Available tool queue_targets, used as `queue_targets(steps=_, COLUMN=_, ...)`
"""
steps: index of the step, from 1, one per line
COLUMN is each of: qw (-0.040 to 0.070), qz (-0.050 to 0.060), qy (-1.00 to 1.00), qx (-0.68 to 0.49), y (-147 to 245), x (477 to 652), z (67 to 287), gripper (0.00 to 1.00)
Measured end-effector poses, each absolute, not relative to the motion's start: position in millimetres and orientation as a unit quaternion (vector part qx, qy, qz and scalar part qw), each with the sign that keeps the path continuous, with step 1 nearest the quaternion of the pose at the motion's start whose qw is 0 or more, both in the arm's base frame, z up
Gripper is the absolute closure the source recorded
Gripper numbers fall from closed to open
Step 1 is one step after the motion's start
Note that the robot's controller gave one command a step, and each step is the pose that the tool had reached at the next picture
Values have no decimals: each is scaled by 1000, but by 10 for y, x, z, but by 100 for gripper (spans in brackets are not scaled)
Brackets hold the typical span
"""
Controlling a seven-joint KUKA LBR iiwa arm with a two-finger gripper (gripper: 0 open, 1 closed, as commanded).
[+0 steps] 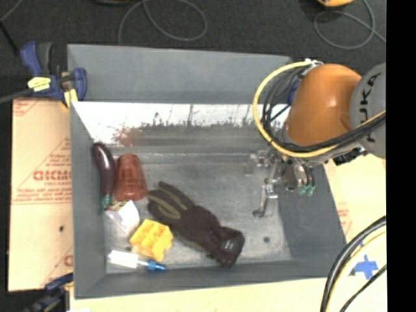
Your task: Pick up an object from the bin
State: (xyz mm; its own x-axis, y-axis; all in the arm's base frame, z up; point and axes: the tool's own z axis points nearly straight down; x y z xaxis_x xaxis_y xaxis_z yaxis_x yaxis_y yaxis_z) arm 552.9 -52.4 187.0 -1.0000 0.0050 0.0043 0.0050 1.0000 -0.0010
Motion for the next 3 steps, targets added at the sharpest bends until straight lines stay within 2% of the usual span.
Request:
queue_targets(steps=1, qw=-2, qz=1, qy=-1000, qx=-2, y=-523, x=5545, z=1913, gripper=0)
queue_targets(steps=2, qw=-3, qz=2, qy=-1000, qx=2, y=-193, x=5454, z=1734, gripper=0)
queue_targets(steps=3, qw=-3, qz=0, qy=-999, qx=-35, y=183, x=5333, z=1441, gripper=0)
